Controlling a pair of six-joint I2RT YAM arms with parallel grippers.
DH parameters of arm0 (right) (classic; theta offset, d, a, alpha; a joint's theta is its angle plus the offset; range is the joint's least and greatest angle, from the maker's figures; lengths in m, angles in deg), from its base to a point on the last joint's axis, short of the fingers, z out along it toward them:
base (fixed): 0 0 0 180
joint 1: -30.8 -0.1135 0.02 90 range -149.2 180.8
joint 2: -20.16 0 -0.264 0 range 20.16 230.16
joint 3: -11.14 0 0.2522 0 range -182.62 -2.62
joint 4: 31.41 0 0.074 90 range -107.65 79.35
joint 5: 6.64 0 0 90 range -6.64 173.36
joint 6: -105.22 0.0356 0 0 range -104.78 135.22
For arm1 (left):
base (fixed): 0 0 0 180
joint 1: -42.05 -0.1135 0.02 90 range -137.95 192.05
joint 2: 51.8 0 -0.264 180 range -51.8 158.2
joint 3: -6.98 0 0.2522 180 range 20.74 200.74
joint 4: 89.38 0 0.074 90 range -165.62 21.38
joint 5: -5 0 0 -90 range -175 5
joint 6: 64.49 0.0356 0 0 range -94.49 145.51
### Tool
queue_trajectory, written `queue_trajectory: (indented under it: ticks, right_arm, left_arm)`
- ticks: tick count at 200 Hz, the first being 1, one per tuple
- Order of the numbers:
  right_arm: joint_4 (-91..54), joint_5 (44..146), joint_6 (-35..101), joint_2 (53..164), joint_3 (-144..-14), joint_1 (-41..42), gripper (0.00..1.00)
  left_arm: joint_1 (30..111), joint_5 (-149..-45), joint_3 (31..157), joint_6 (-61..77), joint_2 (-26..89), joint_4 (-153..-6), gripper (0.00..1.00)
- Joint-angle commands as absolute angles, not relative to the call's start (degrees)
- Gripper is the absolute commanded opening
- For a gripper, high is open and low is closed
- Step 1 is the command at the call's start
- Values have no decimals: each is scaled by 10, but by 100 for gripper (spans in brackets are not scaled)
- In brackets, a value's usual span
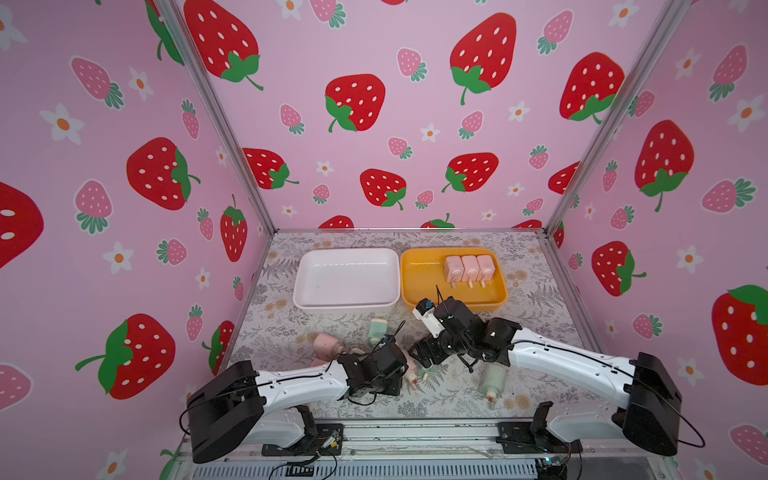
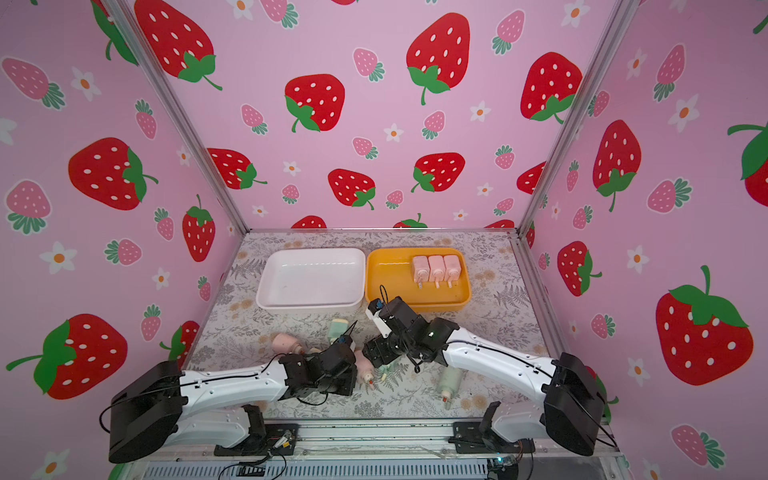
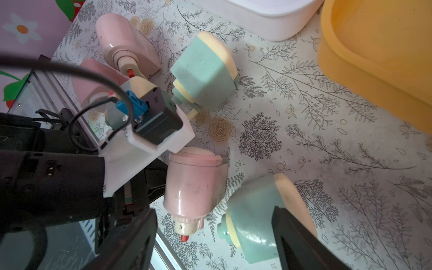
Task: Place the pencil sharpeners by color into the storage box
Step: Adjust the pencil sharpener at the center of the board, then pick up the pencil sharpener from the center of the board.
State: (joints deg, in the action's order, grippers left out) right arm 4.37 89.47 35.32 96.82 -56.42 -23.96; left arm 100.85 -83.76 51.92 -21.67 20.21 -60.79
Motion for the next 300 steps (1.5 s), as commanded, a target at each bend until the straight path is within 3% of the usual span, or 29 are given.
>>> queue_trajectory:
  ticks: [1,39,108,122,148,219,240,261,300]
  right_arm:
    - [13,832,353,977,-557,-263,80]
    - [-89,795,418,985,-513,-305,81]
    - [-70,692,419,1035,-528,-383,85]
    - [-68,683,419,1042,-532,-387,84]
    - [-64,690,415,1063,-544,-391,82]
    - [-33,674,416,1117,-573,-401,79]
    - [-20,675,415,1132,-589,-404,78]
    - [-12,684,410,1141,-597,-405,70]
    - [11,724,389,1163,-619,-404,74]
  left_arm:
    - [999,-832,528,-212,171,-560,10]
    - [979,-823,550,-212,113,-463,12]
    - [936,-805,626,-256,46,-323,18]
    - [930,-789,649,-250,38,-300,26]
    - [889,-746,679,-228,27,-283,58]
    - [806,-701,697,-190,10,-388,98]
    - [796,-682,698,-187,3,-376,100]
    - [776,-684,699,-171,-9,-348,100]
    - [724,-720,693,-158,-16,-319,100]
